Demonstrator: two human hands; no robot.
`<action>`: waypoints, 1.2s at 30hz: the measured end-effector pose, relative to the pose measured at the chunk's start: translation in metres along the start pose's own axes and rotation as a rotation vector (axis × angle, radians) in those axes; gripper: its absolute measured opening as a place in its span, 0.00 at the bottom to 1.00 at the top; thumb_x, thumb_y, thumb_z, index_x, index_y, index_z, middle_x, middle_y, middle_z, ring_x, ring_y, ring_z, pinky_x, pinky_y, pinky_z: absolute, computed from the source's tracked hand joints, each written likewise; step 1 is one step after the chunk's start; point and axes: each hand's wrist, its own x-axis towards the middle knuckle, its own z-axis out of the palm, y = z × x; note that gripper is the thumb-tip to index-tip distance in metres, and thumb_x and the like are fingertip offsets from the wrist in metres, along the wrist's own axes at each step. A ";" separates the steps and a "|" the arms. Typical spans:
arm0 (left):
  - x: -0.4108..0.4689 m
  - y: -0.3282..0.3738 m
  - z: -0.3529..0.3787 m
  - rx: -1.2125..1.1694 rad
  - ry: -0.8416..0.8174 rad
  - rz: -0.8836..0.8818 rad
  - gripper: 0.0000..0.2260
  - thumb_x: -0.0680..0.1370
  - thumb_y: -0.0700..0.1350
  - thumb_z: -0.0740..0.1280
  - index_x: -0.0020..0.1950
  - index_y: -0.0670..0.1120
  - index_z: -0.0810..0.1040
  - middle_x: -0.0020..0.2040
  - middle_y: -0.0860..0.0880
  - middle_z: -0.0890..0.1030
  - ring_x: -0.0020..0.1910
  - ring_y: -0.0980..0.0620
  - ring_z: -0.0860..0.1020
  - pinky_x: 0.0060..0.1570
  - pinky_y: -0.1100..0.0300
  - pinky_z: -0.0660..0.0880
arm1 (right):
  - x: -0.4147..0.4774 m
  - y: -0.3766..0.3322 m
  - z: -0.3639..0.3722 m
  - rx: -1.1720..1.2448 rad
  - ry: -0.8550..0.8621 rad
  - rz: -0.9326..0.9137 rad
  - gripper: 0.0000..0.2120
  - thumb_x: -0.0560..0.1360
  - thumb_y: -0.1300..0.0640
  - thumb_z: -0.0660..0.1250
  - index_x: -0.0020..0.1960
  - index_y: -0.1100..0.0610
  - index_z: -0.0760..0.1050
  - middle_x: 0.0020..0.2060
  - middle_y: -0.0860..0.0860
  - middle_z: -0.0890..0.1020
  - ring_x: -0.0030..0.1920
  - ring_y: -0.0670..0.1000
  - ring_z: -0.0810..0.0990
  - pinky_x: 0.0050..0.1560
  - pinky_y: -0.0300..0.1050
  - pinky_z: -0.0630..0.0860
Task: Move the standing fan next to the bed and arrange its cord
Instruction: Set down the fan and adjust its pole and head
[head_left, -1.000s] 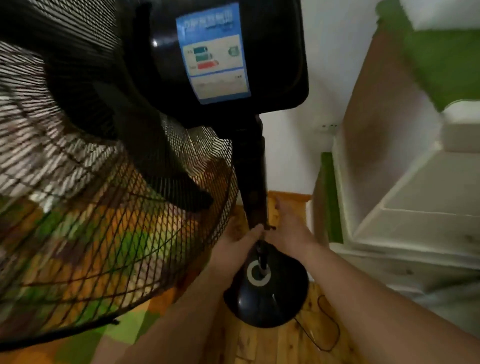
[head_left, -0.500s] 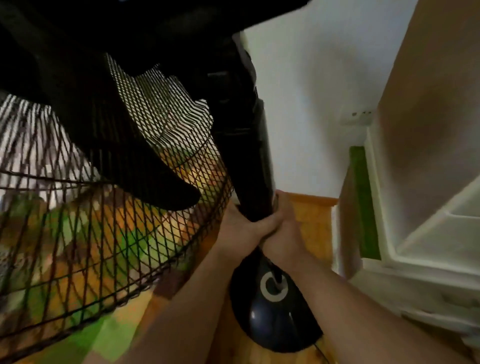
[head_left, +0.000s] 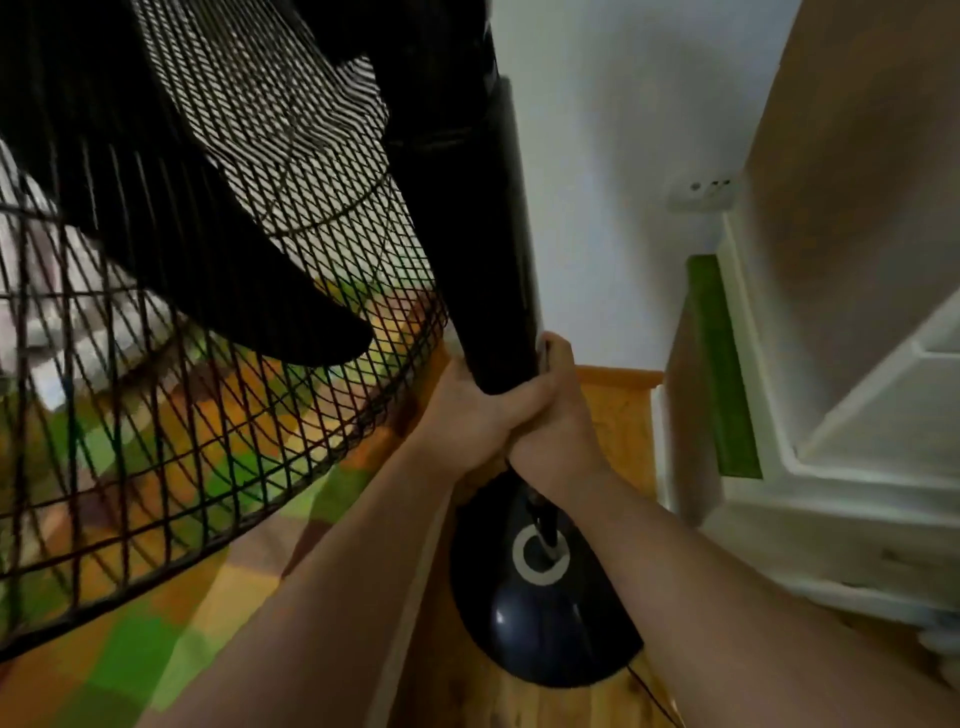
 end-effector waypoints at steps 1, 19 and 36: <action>0.001 -0.002 -0.001 0.005 -0.005 0.015 0.10 0.67 0.55 0.74 0.45 0.69 0.82 0.44 0.59 0.85 0.46 0.61 0.84 0.38 0.70 0.79 | 0.003 0.003 -0.001 0.031 0.044 -0.025 0.20 0.82 0.58 0.57 0.40 0.47 0.84 0.36 0.49 0.85 0.41 0.47 0.85 0.41 0.43 0.82; 0.030 -0.054 -0.008 -0.167 -0.098 0.407 0.23 0.71 0.48 0.73 0.61 0.37 0.78 0.54 0.33 0.82 0.54 0.42 0.84 0.51 0.54 0.82 | 0.006 0.067 0.022 -0.086 0.297 -0.397 0.29 0.66 0.39 0.72 0.64 0.38 0.67 0.53 0.39 0.78 0.52 0.42 0.80 0.43 0.46 0.83; 0.032 -0.068 -0.006 -0.191 -0.157 0.460 0.11 0.76 0.51 0.68 0.50 0.44 0.82 0.42 0.47 0.85 0.42 0.52 0.84 0.43 0.60 0.81 | 0.011 0.077 0.015 -0.164 0.258 -0.569 0.28 0.66 0.39 0.68 0.63 0.47 0.68 0.48 0.45 0.78 0.45 0.44 0.80 0.40 0.46 0.81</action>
